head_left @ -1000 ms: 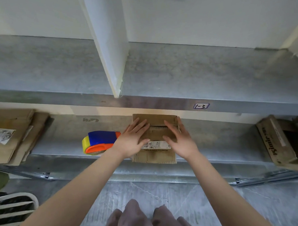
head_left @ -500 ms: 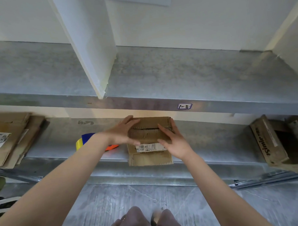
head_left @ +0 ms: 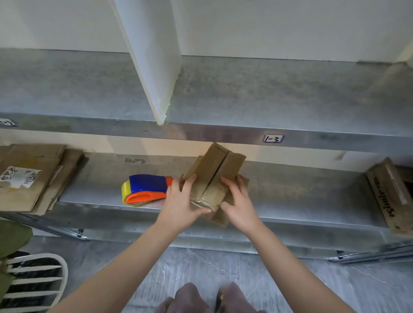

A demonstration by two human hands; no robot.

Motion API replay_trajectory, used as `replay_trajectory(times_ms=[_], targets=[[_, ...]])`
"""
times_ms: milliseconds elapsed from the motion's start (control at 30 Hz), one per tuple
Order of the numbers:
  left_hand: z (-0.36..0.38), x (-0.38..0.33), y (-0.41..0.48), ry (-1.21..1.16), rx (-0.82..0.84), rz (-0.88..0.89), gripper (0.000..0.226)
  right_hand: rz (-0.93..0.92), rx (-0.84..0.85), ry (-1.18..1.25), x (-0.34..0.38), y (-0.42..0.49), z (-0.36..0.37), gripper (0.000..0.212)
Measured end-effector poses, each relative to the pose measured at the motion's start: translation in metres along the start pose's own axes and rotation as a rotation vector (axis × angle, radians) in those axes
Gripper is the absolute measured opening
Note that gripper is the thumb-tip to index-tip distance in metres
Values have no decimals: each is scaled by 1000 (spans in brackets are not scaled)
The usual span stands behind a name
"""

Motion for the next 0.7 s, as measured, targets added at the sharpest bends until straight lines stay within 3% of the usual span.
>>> replay_trajectory(times_ms=[67, 133, 233, 333, 600, 700], targets=[[2, -3, -4, -19, 50, 57, 92, 16, 99, 92, -5, -3, -4, 86], [10, -5, -11, -45, 115, 98, 88, -41, 199, 4, -10, -4, -7, 101], [19, -9, -9, -95, 112, 113, 83, -114, 26, -177, -17, -2, -19, 91], [18, -15, 9, -168, 84, 102, 73, -117, -172, -195, -19, 0, -30, 72], [8, -17, 27, 44, 245, 138, 71, -115, -124, -350, -12, 1, -27, 66], [-6, -11, 23, 228, 164, 215, 77, -157, -123, -520, -9, -8, -32, 65]])
Point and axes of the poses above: each hand's wrist, its own y-axis towards the middle knuckle, its own z-axis out of the palm, x = y × z, the point moved 5 cm from there along y, towards the middle knuckle, and after that the axes turned 15 degrees about -z, right-handed, at the moved point
